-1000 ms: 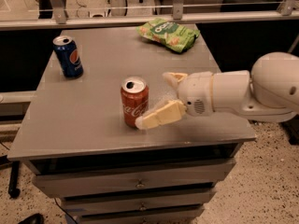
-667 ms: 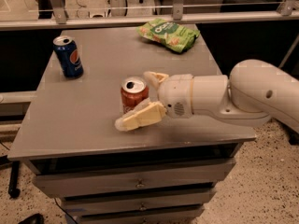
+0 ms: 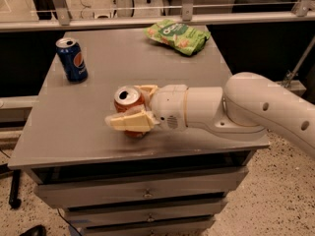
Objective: Move coke can near green rice chip bag
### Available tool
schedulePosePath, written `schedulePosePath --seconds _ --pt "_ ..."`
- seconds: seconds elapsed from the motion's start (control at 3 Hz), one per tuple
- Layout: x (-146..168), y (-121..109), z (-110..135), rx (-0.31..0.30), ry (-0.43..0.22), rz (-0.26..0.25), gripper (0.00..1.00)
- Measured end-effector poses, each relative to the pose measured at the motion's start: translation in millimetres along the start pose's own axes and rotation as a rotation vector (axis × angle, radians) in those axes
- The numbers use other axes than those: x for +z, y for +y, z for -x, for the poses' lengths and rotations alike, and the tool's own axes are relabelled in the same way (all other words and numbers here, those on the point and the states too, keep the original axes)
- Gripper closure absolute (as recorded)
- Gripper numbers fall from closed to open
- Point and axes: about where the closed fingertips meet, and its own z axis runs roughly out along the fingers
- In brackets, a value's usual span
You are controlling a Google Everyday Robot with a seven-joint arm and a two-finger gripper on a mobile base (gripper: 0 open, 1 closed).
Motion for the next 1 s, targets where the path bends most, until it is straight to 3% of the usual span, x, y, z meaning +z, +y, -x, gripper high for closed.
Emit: schedulePosePath --seconds 0.33,0.67,1.0 --pt "-3 2 -7 0.007 0.004 -0.005 0.64" --pt "-20 -14 -11 0.01 0.012 -0.05 0.87" --pt "-59 -59 7 -0.041 0.029 -0.151 1.0"
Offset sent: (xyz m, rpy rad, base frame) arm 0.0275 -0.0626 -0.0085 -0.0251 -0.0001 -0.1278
